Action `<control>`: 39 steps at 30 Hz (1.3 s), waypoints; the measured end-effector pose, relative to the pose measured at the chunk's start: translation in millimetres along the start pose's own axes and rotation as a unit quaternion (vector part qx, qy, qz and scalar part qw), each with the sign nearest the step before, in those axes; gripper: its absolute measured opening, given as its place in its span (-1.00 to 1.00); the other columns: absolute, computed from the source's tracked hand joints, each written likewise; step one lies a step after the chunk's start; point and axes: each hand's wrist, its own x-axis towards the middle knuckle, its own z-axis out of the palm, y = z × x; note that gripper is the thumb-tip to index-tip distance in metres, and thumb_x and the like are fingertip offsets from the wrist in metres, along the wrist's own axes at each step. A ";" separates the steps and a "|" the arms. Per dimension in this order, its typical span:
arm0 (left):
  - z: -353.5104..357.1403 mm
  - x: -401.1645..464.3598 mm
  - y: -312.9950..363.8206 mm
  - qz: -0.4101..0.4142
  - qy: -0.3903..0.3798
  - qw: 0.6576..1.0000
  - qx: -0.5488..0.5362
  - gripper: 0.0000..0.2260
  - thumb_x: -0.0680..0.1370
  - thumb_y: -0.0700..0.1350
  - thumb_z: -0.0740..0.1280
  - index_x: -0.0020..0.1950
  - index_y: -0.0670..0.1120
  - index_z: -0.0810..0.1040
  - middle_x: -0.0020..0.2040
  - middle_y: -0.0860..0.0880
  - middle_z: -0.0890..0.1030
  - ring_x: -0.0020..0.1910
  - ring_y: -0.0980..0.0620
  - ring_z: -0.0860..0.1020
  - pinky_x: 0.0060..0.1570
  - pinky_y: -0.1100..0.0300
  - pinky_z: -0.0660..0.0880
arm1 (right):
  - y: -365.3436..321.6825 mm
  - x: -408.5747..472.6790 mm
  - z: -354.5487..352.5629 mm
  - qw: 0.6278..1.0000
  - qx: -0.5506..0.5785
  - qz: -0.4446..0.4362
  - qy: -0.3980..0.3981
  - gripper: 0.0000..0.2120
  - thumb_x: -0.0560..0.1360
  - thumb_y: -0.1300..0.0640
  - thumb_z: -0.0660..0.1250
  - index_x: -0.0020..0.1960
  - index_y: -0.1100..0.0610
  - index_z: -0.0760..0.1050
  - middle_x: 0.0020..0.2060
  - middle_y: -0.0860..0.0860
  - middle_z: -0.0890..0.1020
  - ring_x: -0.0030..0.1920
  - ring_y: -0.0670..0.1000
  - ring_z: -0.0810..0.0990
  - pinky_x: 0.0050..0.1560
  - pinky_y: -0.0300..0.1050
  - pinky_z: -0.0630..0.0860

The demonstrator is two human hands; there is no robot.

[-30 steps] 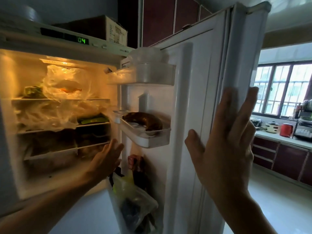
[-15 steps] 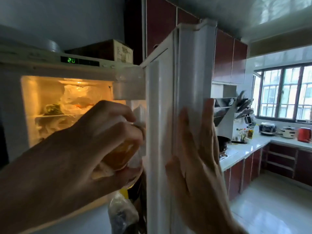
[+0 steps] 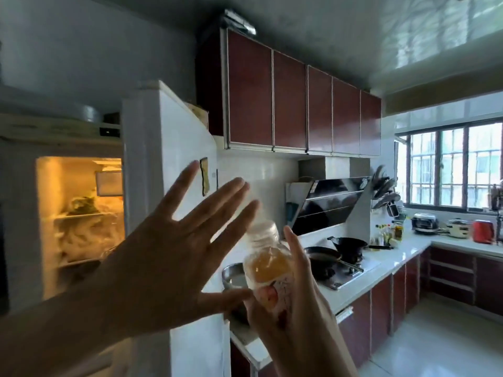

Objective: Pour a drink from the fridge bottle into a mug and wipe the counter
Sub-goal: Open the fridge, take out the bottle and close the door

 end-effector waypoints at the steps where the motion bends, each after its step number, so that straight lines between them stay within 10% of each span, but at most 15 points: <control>1: 3.2 -2.5 -5.3 0.010 -0.035 0.998 0.045 -0.24 0.55 0.37 -0.09 0.53 -0.15 0.23 0.52 -0.30 0.24 0.50 -0.31 0.21 0.50 -0.28 -0.17 | 1.3 -1.0 1.9 1.000 -0.022 0.008 -0.002 -0.11 0.46 -0.22 0.27 0.60 -0.24 -0.22 0.33 -0.43 0.33 0.19 -0.44 0.47 0.11 -0.59 0.36; 9: 20.0 -45.1 -47.8 -0.032 -0.171 0.970 0.168 -0.29 0.55 0.34 -0.03 0.56 -0.08 0.18 0.57 -0.28 0.08 0.58 -0.26 0.01 0.46 -0.38 -0.01 | 4.9 1.8 43.5 0.991 -0.120 -0.056 -0.014 -0.09 0.49 -0.15 0.33 0.65 -0.02 -0.12 0.29 -0.09 0.51 0.00 -0.21 0.54 -0.08 -0.35 0.49; 18: 69.9 -118.9 -111.5 -0.107 -0.215 0.931 0.274 -0.13 0.44 0.48 -0.24 0.55 -0.06 -0.36 0.55 -0.28 -0.34 0.54 -0.31 -0.30 0.47 -0.35 -0.17 | 0.4 15.6 147.8 0.993 -0.045 -0.054 -0.098 -0.10 0.55 -0.08 0.37 0.61 -0.18 -0.22 0.29 -0.10 0.43 0.06 -0.04 0.58 -0.08 0.05 0.64; 31: 185.9 -192.2 -212.8 -0.187 -0.174 0.945 0.206 0.08 0.29 0.43 0.37 0.60 0.00 -0.06 0.61 -0.19 -0.15 0.57 -0.31 -0.14 0.44 -0.43 -0.07 | -12.5 58.8 261.3 0.981 -0.152 -0.061 -0.107 -0.19 0.51 0.02 0.40 0.62 0.00 0.03 0.24 0.02 0.50 -0.02 0.05 0.58 -0.18 -0.08 0.55; 39: 269.8 -208.2 -244.0 -0.264 -0.186 0.937 0.134 0.07 0.28 0.40 0.42 0.60 0.03 -0.03 0.61 -0.21 -0.08 0.54 -0.42 -0.10 0.46 -0.40 -0.03 | 0.8 74.6 310.2 0.977 -0.163 -0.065 -0.121 -0.19 0.57 0.00 0.32 0.63 -0.03 -0.11 0.29 0.03 0.45 0.01 0.05 0.56 -0.06 0.00 0.61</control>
